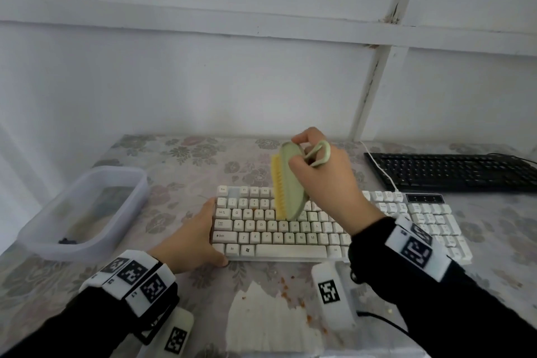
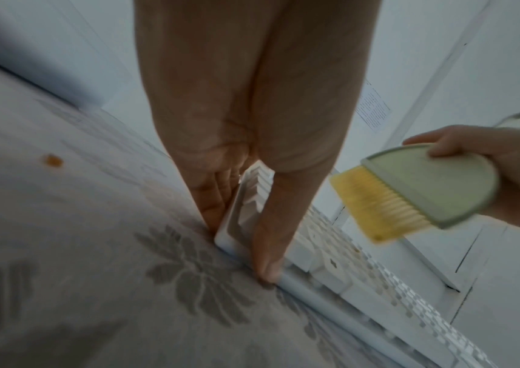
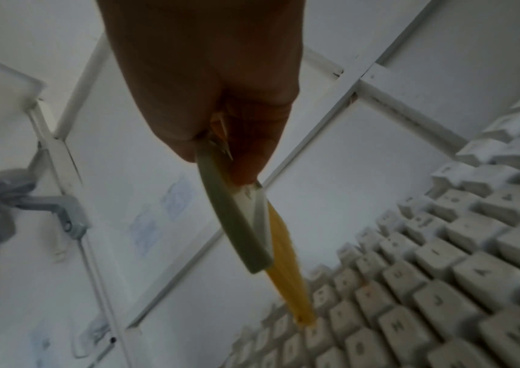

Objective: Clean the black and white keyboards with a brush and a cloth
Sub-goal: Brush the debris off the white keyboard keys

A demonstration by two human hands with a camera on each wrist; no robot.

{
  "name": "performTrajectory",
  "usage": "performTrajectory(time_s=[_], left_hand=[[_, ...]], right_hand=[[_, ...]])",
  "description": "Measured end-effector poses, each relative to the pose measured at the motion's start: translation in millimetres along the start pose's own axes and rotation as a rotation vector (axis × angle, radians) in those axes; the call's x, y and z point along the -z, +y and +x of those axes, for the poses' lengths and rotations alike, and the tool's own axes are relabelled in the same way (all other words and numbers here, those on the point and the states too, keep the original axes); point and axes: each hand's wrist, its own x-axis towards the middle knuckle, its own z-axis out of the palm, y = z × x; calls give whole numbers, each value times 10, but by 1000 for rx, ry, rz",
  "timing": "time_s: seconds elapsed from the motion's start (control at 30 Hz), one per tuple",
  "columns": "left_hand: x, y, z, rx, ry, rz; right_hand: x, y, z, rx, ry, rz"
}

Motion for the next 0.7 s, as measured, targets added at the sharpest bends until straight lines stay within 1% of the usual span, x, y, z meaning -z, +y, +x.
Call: performTrajectory(time_s=[0.07,0.2,0.37,0.43,0.5,0.63,0.7], left_hand=[[-4,0,1,-2,-1,-5],[-3,-7,16,-12,2,-10],[-9,-37,29,-11,1,0],[-5,-33,30,-3,0,3],[-4,-25,30,3,-2,7],[-10,5,14,1,3,16],[-9,13,12,-7,4,22]], right_hand=[[-74,53,46,-8,-13,-9],[-167,177,-110,-53,-130,-57],[-94,193,-441,-101,-269,-47],[-15,142,-439,-123,-286,-63],[69,71,-345,-135,-238,-21],[69,-28,-79,-67,-1,52],[-36,-11,-6,-49,12,65]])
